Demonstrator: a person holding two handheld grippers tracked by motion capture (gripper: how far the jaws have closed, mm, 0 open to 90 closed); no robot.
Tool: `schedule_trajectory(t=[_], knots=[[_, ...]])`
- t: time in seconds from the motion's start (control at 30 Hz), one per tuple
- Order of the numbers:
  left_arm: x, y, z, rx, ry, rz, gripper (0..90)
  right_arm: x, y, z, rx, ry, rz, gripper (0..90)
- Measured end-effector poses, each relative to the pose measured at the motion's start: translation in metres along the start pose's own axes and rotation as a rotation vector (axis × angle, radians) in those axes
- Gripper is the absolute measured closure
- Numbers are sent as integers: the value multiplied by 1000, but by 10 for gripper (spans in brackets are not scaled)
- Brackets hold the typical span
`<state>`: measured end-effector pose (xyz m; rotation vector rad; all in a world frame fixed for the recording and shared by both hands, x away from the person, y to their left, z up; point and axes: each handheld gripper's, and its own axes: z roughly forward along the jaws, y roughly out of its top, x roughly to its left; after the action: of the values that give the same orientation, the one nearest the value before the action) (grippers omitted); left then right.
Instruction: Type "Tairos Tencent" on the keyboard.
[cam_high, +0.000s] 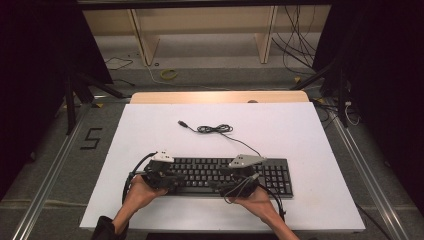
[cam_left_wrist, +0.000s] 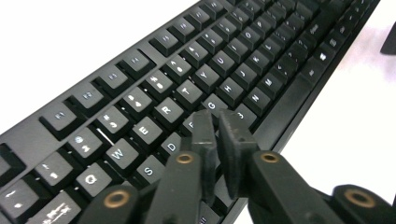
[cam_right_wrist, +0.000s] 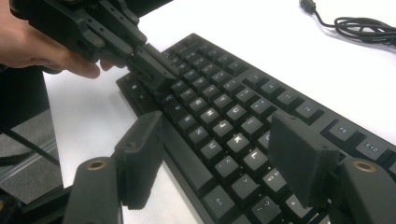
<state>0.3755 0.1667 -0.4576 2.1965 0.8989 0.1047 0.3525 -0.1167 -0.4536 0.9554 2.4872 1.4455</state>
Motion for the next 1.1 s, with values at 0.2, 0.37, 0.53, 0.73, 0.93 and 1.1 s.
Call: schedule_trajectory(t=[0.2,0.37,0.53,0.73,0.93,1.1], knots=[[4,2,-5,-40,15,-21,648,0,0,1,2,0,-1,362],[8,3,-7,-62,45,-62,497,0,0,1,0,1,0,362],[12,4,-9,-82,51,-87,415,1,0,1,-2,2,0,362],[15,6,-10,-96,57,-97,380,1,0,1,0,3,2,361],[19,7,-9,-97,62,-105,357,1,0,2,3,4,0,361],[22,8,-9,-104,66,-117,352,2,-1,2,3,6,-2,361]])
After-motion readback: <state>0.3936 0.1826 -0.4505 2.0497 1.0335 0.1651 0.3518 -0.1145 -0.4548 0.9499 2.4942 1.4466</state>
